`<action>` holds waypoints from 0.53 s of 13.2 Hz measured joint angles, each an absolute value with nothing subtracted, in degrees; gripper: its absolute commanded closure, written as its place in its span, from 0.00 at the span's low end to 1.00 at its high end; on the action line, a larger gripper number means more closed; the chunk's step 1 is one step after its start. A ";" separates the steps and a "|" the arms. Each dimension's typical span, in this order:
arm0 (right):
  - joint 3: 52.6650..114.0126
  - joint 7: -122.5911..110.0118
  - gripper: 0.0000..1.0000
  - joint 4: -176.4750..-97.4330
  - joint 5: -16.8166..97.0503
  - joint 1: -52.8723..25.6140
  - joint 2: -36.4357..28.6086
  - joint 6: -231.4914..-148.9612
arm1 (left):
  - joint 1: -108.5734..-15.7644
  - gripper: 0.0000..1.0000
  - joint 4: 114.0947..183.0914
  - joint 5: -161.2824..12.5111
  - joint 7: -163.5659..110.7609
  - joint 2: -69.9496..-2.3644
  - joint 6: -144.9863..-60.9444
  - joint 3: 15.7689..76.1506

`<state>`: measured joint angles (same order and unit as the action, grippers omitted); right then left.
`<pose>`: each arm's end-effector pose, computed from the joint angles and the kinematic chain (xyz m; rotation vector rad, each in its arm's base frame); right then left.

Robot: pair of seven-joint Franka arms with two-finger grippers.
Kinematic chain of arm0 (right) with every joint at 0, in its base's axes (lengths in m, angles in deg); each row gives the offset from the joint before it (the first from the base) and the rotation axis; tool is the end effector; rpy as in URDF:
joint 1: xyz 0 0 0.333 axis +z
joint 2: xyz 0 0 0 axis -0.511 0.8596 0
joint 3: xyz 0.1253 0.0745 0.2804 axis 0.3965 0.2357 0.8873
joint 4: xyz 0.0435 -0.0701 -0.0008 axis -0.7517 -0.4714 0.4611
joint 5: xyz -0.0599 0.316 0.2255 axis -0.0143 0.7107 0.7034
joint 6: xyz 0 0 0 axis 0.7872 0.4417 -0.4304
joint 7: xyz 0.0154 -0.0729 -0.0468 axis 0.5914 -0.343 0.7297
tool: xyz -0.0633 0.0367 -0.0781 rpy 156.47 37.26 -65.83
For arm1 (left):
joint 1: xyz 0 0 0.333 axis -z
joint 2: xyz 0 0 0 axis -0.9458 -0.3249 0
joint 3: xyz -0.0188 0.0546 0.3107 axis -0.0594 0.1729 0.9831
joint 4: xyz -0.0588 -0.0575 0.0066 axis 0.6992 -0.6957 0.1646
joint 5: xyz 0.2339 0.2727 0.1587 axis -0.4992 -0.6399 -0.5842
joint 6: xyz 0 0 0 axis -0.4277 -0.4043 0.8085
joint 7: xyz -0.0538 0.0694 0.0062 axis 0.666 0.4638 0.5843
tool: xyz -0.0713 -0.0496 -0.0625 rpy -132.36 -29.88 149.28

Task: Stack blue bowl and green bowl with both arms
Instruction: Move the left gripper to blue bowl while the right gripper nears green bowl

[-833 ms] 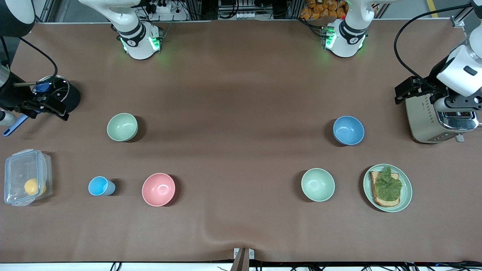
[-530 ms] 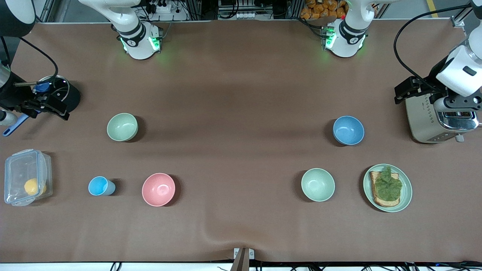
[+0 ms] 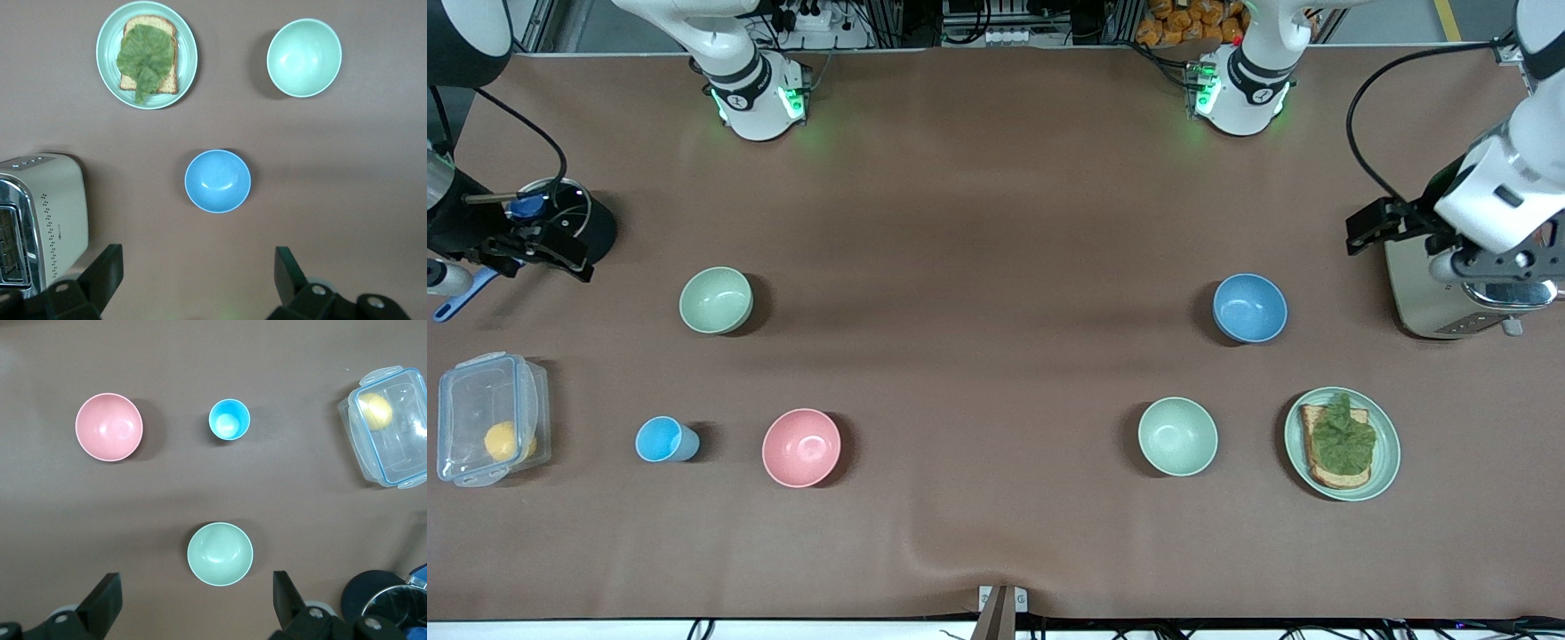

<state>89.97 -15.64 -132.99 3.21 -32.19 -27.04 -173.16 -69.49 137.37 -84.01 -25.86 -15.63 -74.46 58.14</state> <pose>0.5684 -0.0027 0.5934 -3.1355 0.1259 -0.0840 0.5722 -0.0728 0.5860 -3.1260 0.0172 0.1347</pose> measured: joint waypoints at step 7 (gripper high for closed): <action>90.12 -15.42 0.00 -133.67 3.21 -31.76 -23.15 -169.91 | -71.54 0.00 138.96 -84.23 -24.44 -27.41 -77.41 58.55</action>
